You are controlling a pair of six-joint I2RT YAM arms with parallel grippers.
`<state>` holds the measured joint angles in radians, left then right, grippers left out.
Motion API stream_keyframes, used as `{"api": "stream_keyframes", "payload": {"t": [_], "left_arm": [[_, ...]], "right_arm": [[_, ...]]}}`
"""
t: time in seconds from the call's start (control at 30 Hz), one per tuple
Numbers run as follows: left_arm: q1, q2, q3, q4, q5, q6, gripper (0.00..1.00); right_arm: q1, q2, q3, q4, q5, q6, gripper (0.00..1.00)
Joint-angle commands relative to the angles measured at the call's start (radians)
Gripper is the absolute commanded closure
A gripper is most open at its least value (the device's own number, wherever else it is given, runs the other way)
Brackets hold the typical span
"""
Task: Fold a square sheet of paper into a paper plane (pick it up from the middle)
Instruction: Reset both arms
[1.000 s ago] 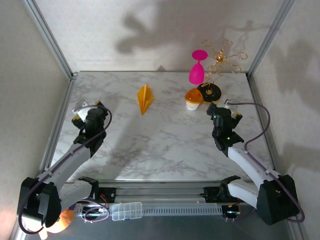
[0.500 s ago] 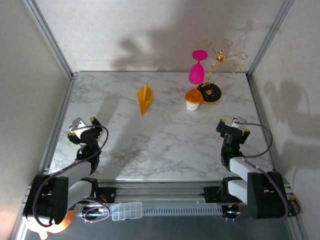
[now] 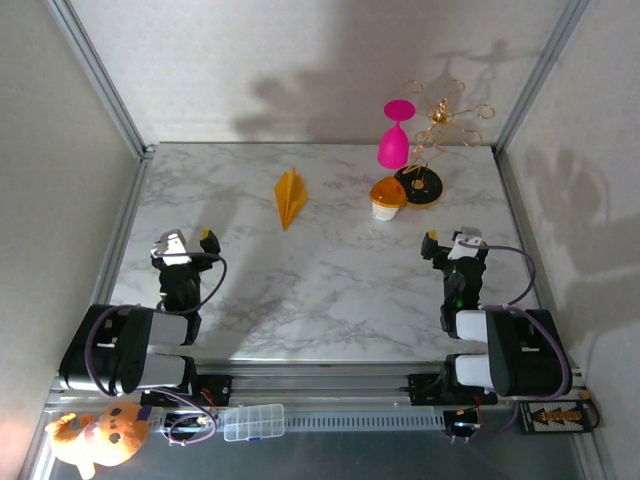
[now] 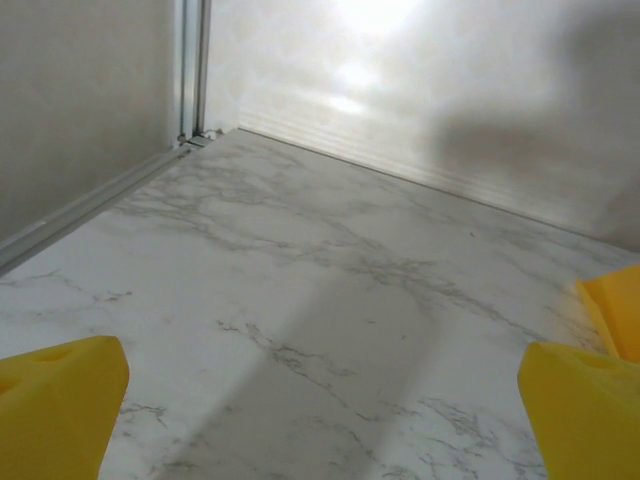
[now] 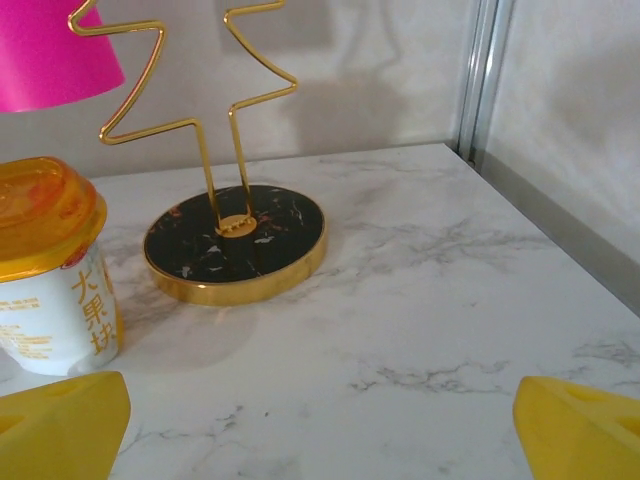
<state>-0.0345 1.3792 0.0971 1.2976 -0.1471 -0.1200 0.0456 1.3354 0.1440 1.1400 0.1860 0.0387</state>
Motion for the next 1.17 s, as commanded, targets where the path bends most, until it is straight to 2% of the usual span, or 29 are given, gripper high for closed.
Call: {"api": "stream_keyframes", "payload": {"t": [0.0,0.23,0.37,0.5,1.13], "left_arm": [[0.019,0.076,0.030,0.107,0.080,0.016,0.01],[0.030,0.159,0.060,0.125,0.083,-0.001,0.00],[0.026,0.158,0.084,0.076,0.067,0.002,0.01],[-0.017,0.162,0.110,0.031,-0.017,0.030,0.01],[-0.031,0.163,0.122,0.010,-0.028,0.043,0.01]], "right_arm": [[-0.017,0.071,0.015,0.134,-0.065,-0.014,0.01],[-0.018,0.219,0.061,0.192,-0.069,-0.012,0.01],[-0.019,0.210,0.067,0.162,-0.069,-0.010,0.01],[-0.018,0.214,0.065,0.174,-0.069,-0.010,0.01],[-0.019,0.212,0.066,0.167,-0.069,-0.010,0.01]]}}
